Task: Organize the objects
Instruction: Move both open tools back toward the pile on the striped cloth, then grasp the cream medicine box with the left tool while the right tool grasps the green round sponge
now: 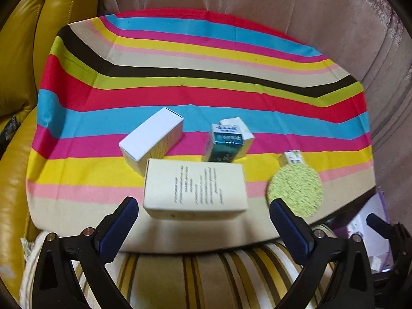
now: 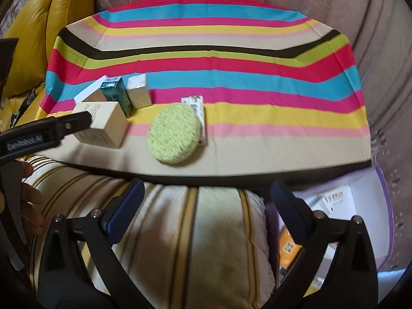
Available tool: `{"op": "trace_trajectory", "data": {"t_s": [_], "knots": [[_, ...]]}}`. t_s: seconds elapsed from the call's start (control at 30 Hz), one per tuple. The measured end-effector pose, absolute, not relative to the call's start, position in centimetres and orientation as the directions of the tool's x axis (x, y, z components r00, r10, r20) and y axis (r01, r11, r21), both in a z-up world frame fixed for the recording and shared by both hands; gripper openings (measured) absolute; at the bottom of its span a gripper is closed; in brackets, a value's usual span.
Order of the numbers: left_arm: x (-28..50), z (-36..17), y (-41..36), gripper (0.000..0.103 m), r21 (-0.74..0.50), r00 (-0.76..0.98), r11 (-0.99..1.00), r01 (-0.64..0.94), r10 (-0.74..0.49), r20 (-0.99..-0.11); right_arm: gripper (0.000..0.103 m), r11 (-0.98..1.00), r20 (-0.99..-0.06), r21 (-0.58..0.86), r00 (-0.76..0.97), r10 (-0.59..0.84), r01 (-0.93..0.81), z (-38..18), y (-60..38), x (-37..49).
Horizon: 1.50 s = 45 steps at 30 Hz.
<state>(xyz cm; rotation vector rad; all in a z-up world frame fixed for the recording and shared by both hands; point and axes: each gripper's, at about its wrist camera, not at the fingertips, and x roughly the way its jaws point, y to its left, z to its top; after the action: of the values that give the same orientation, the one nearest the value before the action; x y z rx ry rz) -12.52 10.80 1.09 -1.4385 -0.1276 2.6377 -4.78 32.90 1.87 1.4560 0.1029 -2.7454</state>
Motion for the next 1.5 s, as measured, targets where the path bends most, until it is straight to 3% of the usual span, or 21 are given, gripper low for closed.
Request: {"op": "trace_trajectory", "data": {"t_s": [0.97,1.37,1.5], "knots": [[-14.5,-3.5,11.0,0.103,-0.153,-0.497,-0.987,-0.056,0.161,-0.853,0.100,-0.978,-0.830,-0.175,-0.550,0.088,0.109,-2.5,28.2,-10.9],[-13.9,-3.5,9.9,0.103,-0.190,-0.526,-0.981,-0.038,0.181,-0.831,0.100,-0.910,-0.764,-0.399,-0.591,0.261,0.115,-3.9,25.4,-10.9],[-14.0,-3.6,9.8,0.103,-0.197,-0.530,-0.980,-0.036,0.186,-0.827,0.091,-0.895,-0.748,-0.428,-0.605,0.274,0.124,-3.9,25.0,-10.8]]}}
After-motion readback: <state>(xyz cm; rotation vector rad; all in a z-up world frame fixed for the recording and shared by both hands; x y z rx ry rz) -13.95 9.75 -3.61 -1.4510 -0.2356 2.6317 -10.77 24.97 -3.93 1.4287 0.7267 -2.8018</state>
